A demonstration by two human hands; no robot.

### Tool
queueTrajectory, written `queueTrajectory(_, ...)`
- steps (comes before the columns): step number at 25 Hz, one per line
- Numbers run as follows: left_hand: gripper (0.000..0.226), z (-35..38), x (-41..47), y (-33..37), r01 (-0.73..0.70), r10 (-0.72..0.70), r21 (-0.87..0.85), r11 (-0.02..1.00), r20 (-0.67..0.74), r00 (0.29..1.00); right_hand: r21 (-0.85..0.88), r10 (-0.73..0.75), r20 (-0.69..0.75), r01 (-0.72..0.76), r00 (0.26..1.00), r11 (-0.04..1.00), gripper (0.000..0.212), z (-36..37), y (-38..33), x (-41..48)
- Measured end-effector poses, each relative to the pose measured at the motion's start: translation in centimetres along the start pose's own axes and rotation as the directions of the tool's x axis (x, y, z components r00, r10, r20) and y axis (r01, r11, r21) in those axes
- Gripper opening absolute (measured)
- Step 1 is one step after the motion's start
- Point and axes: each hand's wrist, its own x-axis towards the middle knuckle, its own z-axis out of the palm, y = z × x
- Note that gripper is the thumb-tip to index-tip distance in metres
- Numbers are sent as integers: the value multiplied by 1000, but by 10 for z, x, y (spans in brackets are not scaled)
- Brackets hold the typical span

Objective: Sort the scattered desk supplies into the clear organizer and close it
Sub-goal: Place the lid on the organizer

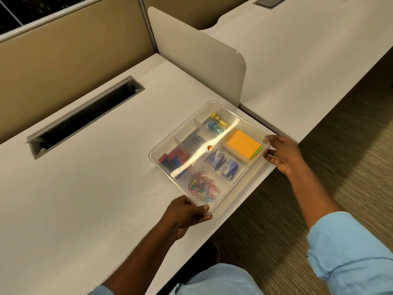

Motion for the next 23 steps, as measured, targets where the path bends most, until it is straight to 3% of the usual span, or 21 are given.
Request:
queueTrajectory(7, 37, -4, 4, -2, -15, 15, -7, 1000, 28, 999, -41, 43, -58, -46, 997, 998, 14, 7, -8, -1)
queueTrajectory(9, 38, -2, 1, 0, -17, 17, 71, 997, 2, 1000, -66, 28, -75, -33, 997, 997, 21, 10, -12, -3)
queueTrajectory(11, 50, -4, -3, 6, -38, 52, 231, 972, -57, 997, -285, -72, -120, 35, 990, 958, 33, 14, -15, -6)
queueTrajectory(12, 60, -6, -4, 12, -49, 82, 308, 950, -93, 992, -519, -187, -139, 90, 972, 850, 38, 17, -15, -6)
queueTrajectory(14, 77, -15, -4, 32, -90, 198, 441, 893, -205, 959, -892, -480, -57, 172, 875, 418, 39, 27, -16, -6)
queueTrajectory(15, 80, -21, -1, 44, -123, 312, 530, 839, -284, 906, -949, -584, 34, 209, 811, 235, 39, 36, -18, -6)
queueTrajectory(16, 79, -28, 4, 57, -166, 462, 627, 761, -344, 817, -955, -632, 139, 272, 762, 117, 39, 48, -20, -3)
queueTrajectory(18, 62, -41, 16, 83, -244, 699, 758, 604, -358, 619, -899, -585, 346, 437, 734, 17, 45, 79, -29, 7)
queueTrajectory(19, 55, -45, 22, 95, -256, 746, 785, 565, -352, 566, -870, -525, 425, 493, 738, -11, 49, 96, -33, 15)
queueTrajectory(21, 45, -54, 37, 115, -260, 763, 790, 555, -358, 539, -837, -398, 523, 542, 754, -74, 57, 129, -41, 34)
queueTrajectory(23, 35, -59, 50, 126, -265, 715, 732, 628, -406, 569, -807, -294, 586, 577, 755, -125, 61, 155, -47, 52)
